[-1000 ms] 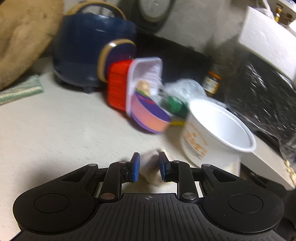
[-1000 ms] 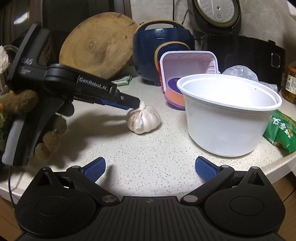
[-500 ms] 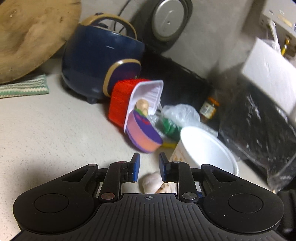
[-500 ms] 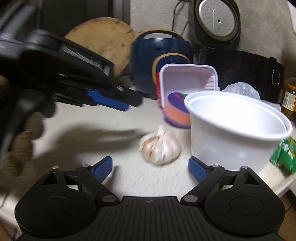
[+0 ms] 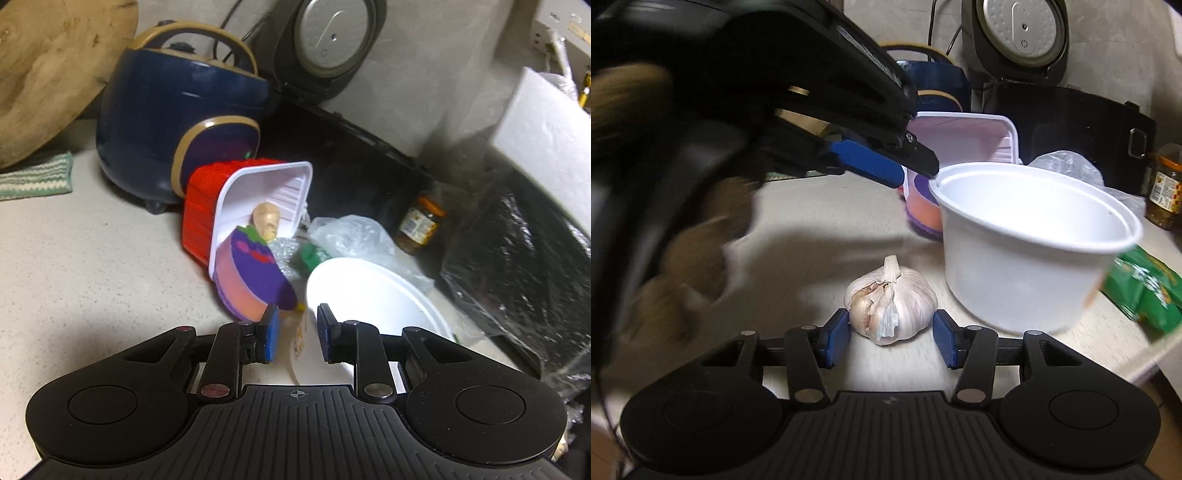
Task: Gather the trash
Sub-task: 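Grasp the garlic bulb with the right tool while the left tool grips the white bowl rim, then carry the garlic and white bowl down into the green-lined trash bin and release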
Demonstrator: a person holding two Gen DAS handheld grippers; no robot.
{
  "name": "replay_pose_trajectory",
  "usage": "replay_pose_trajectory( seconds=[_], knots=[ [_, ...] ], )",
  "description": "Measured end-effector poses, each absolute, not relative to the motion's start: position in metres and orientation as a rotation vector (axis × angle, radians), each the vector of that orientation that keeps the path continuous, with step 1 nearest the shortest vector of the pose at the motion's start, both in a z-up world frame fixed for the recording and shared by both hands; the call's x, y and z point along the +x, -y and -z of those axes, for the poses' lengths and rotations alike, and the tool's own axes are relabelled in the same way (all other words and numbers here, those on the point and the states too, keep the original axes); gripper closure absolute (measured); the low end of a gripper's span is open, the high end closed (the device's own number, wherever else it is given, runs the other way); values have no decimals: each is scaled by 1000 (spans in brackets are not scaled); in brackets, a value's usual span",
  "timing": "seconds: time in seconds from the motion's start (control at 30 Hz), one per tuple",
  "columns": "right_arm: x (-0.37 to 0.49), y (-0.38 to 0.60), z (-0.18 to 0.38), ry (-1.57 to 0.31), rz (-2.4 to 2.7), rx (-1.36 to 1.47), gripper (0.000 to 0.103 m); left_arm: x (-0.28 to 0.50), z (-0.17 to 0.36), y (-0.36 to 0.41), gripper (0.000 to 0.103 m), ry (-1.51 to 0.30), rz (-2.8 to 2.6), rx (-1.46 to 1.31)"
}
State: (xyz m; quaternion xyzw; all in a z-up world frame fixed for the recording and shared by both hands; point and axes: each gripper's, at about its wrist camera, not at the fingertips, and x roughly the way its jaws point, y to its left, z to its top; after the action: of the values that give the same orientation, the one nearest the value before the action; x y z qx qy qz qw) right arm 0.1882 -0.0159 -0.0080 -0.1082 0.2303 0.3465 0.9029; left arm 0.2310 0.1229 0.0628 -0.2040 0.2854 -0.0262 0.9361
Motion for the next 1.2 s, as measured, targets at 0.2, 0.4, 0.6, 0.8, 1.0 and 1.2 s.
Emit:
replay_pose_trajectory(
  seconds=[0.2, 0.4, 0.6, 0.8, 1.0, 1.2],
  knots=[
    [183, 33, 10, -465, -695, -217, 53, 252, -58, -122, 74, -572, 23, -437],
    [178, 39, 13, -448, -672, -207, 45, 256, -59, -106, 74, -579, 61, -395],
    [183, 34, 15, -434, -659, -213, 38, 258, -51, -92, 74, -623, 69, -306],
    [177, 36, 19, -422, -659, -208, 34, 260, -35, -99, 88, -682, 103, -363],
    [182, 33, 22, -397, -667, -208, 43, 250, -39, -107, 89, -640, 75, -373],
    [172, 49, 19, -423, -706, -175, 46, 233, -46, -108, 91, -594, 49, -388]
  ],
)
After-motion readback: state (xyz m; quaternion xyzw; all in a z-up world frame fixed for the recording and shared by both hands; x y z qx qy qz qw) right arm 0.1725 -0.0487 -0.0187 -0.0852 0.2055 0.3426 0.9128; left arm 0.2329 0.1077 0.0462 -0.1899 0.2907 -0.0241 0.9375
